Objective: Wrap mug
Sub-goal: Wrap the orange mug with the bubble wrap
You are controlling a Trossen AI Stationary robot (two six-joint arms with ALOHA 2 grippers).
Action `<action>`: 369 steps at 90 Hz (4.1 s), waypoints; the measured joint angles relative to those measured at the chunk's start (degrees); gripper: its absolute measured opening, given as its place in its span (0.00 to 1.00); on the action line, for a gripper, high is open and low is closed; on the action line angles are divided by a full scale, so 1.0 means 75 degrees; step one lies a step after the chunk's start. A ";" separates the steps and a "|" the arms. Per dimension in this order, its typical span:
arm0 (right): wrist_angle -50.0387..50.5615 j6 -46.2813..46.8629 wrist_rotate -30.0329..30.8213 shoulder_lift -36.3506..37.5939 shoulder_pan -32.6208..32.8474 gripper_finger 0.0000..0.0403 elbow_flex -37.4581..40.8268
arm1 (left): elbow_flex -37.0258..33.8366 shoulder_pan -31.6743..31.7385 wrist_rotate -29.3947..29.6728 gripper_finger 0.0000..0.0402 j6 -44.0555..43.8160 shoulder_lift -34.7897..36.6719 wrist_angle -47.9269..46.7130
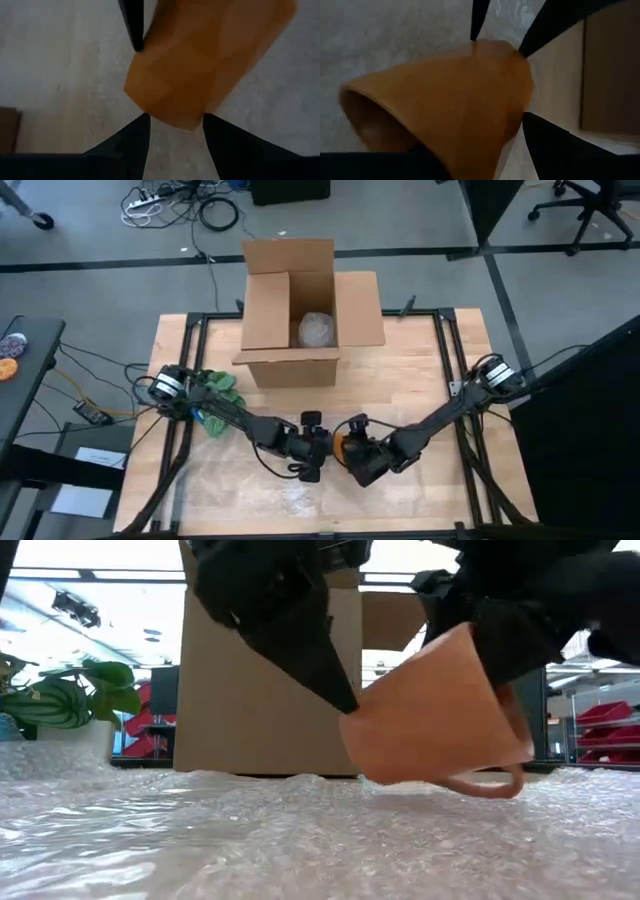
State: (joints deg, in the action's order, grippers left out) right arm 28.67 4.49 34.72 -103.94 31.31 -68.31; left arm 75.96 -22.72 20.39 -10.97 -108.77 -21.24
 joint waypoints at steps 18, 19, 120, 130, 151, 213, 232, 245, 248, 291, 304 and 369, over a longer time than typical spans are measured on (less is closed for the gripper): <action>0.0039 -0.0202 -0.0319 -0.0227 0.0090 0.39 0.0000 | 0.0006 -0.0117 0.0019 0.42 -0.0209 0.0006 -0.0044; 0.0041 -0.0226 -0.0318 -0.0237 0.0112 0.39 0.0000 | 0.0006 -0.0129 0.0019 0.42 -0.0209 0.0006 -0.0046; 0.1983 0.5327 -0.1338 0.0436 0.2123 0.68 0.0006 | -0.0979 -0.0206 0.0929 0.42 -0.0789 -0.0012 0.0401; 0.2851 0.6610 -0.2200 0.0565 0.2348 0.67 0.0006 | -0.1528 -0.0169 0.0930 0.42 -0.1067 -0.0016 0.1165; 0.3723 0.8987 -0.3275 0.0511 0.2978 0.66 0.0283 | -0.2349 -0.0097 0.1763 0.42 -0.1166 -0.0017 0.2453; 0.1617 0.8955 0.0802 0.0504 0.2541 0.60 0.0682 | -0.2996 0.0827 0.2152 0.42 -0.1138 0.0009 0.2667; 0.0384 0.6050 0.1151 0.0504 0.1773 0.59 0.0682 | -0.3002 0.0776 0.2114 0.42 -0.1229 0.0003 0.2653; 0.0063 0.4966 0.1094 0.0504 0.1355 0.57 0.0682 | -0.3010 0.0633 0.2109 0.42 -0.1406 -0.0003 0.2625; 0.0083 0.4842 0.1010 0.0501 0.1272 0.57 0.0682 | -0.3010 0.0601 0.2109 0.42 -0.1413 -0.0003 0.2618; -0.0929 0.2207 0.0635 0.0147 0.0711 0.23 0.0682 | -0.3022 0.0547 0.2018 0.42 -0.1429 -0.0017 0.2935; -0.1313 0.1706 0.1041 -0.0269 0.0706 0.18 0.0667 | -0.3031 0.0547 0.1992 0.42 -0.1501 -0.0023 0.3087; -0.1403 0.1647 0.2702 -0.0287 0.1095 0.02 0.0685 | -0.3013 0.0546 0.2018 0.42 -0.1793 -0.0026 0.3077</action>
State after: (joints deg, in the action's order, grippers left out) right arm 18.14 16.84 54.99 -106.09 39.52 -63.18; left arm 53.36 -18.62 35.53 -24.43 -108.97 1.84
